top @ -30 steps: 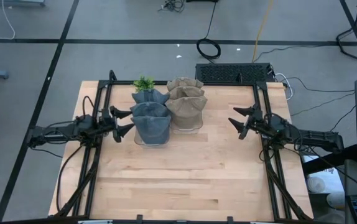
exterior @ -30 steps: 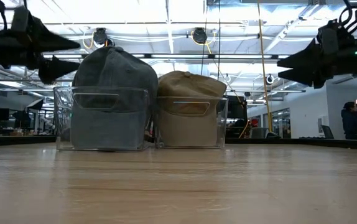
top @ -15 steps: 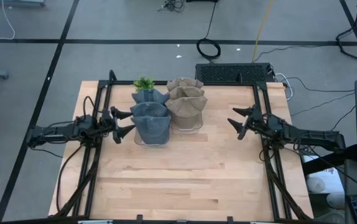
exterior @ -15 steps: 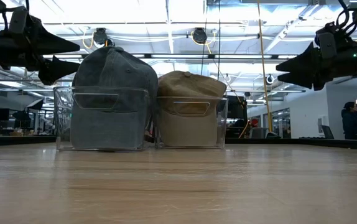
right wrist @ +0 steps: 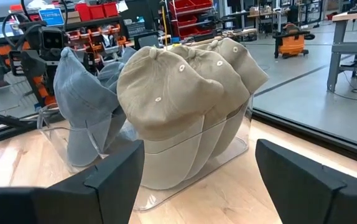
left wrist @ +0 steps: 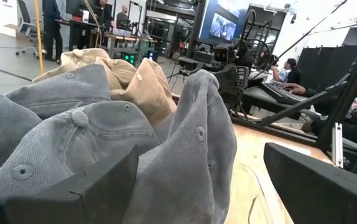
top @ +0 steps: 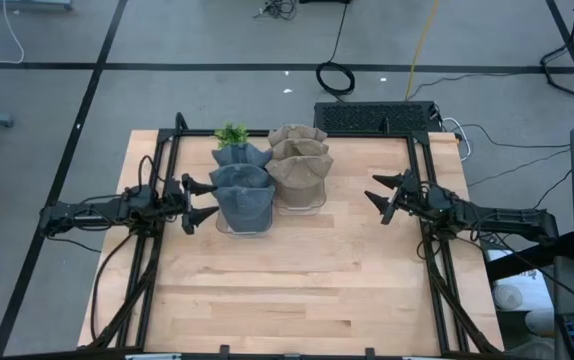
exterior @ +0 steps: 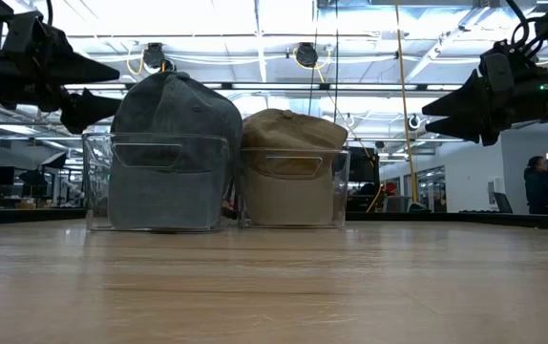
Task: Pick & Place hat
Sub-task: Return to Home Position
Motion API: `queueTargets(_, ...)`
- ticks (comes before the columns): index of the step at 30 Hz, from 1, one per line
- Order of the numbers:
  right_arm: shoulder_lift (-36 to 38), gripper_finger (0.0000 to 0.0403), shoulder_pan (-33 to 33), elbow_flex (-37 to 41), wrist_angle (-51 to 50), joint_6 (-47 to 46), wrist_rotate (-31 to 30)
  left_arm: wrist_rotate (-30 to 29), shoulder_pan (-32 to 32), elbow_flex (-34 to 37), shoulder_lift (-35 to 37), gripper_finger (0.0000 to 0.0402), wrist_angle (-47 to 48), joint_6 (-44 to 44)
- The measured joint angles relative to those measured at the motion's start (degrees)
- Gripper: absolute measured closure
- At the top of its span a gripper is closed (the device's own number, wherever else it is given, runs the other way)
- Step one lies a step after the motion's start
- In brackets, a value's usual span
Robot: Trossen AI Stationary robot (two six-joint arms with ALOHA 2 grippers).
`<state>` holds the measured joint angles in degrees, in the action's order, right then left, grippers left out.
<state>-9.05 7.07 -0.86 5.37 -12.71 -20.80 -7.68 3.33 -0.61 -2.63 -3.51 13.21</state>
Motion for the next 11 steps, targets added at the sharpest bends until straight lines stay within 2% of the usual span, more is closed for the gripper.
queueTargets(11, 0.0, 0.011, 0.0, 0.0, 0.2, -0.1, 0.0, 0.0, 0.0, 0.0, 0.0, 0.004, -0.5, 0.0)
